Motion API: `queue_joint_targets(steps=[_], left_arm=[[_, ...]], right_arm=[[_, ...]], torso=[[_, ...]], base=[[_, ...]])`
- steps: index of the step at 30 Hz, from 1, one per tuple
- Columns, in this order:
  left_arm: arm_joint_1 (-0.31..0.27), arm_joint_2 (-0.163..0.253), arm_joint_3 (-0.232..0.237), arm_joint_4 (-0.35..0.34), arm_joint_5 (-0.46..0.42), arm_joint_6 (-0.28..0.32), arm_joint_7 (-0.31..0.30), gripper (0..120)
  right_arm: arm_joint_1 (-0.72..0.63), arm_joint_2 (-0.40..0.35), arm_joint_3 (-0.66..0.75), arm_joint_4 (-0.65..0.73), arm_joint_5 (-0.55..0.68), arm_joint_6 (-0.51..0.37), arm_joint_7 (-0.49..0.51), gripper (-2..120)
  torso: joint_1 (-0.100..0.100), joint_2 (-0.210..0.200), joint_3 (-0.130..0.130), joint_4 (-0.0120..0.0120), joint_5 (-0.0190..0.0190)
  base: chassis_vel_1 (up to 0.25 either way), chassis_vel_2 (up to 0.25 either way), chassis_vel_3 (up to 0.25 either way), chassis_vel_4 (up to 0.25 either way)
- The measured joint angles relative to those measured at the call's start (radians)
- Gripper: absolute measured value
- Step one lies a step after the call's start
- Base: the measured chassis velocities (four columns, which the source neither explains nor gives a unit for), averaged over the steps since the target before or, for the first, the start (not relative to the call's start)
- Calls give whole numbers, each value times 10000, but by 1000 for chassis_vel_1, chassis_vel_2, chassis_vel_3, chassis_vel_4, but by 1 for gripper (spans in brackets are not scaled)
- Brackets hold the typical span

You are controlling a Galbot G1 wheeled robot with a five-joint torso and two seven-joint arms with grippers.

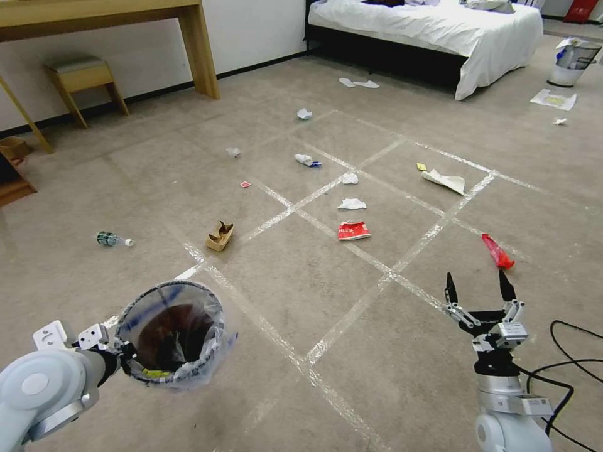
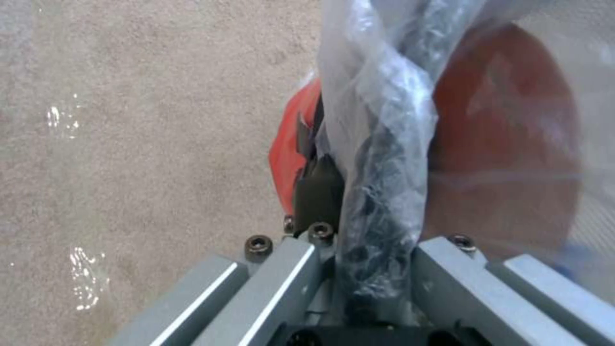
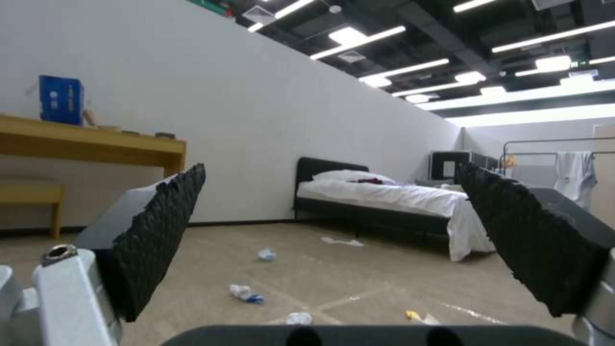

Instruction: Pick up the trash bin and place the garbage on the floor into it.

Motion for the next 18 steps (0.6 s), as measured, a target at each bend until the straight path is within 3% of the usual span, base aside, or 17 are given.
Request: queue_joint_targets(steps=[10,18], left_arm=[[-96,-132,41,134,-32,-53,-46,0],[-136,-276,109,229,43,-79,-36,0]], right_arm=[[-22,-4,-19,-78,-104,54,-13,100],[-25,-46,-24,-138,-83,97,-29,100]], torso=[[-1,0,0,0,0],[1,0,0,0,1]], base=[[-5,0,4,-2],[-76,81,71,-62]])
